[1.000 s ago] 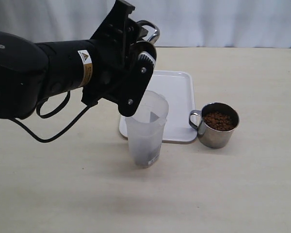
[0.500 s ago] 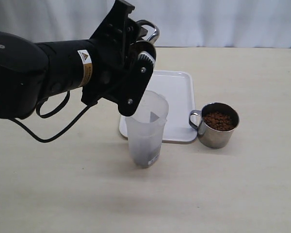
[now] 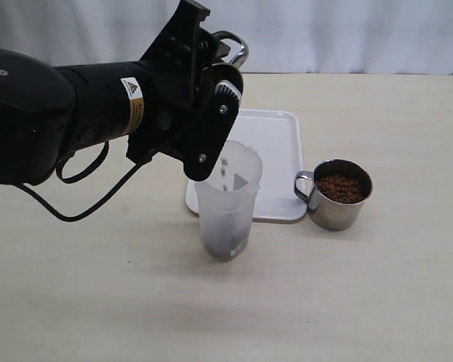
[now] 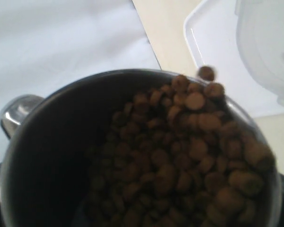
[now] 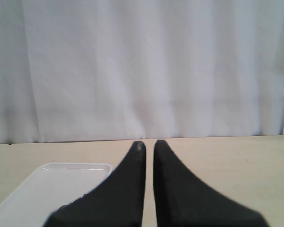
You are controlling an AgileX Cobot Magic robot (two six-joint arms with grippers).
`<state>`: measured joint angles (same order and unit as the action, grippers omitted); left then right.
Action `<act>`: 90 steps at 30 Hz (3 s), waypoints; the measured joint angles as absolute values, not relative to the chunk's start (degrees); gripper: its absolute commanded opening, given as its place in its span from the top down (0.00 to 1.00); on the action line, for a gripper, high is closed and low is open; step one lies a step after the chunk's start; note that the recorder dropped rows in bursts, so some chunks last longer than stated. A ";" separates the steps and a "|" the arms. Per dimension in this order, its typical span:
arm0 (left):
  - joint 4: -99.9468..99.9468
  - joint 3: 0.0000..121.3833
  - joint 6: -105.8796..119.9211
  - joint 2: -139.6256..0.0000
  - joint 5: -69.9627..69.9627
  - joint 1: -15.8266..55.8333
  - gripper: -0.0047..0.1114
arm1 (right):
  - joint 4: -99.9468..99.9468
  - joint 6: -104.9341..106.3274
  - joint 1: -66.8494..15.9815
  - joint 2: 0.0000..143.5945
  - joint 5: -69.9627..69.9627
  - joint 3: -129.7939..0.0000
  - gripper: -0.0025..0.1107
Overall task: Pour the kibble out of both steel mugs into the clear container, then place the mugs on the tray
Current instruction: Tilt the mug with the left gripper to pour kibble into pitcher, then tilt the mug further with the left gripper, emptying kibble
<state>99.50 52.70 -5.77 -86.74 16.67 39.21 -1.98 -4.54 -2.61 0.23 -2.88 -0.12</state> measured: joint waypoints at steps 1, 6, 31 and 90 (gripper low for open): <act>99.50 52.70 -5.67 -86.74 16.67 39.21 0.96 | -1.98 -4.54 -2.61 0.23 -2.88 -0.12 0.94; 99.50 52.70 -4.87 -86.74 16.67 39.21 0.96 | -1.98 -4.54 -2.61 0.23 -2.88 -0.12 0.94; 99.71 52.70 -3.12 -86.74 17.24 39.21 0.96 | -1.98 -4.54 -2.61 0.23 -2.88 -0.12 0.94; 99.71 52.70 1.56 -86.74 17.36 39.21 0.96 | -1.98 -4.54 -2.61 0.23 -2.88 -0.12 0.94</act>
<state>99.71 52.70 1.56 -86.74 17.36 39.21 -1.98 -4.54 -2.61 0.23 -2.88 -0.12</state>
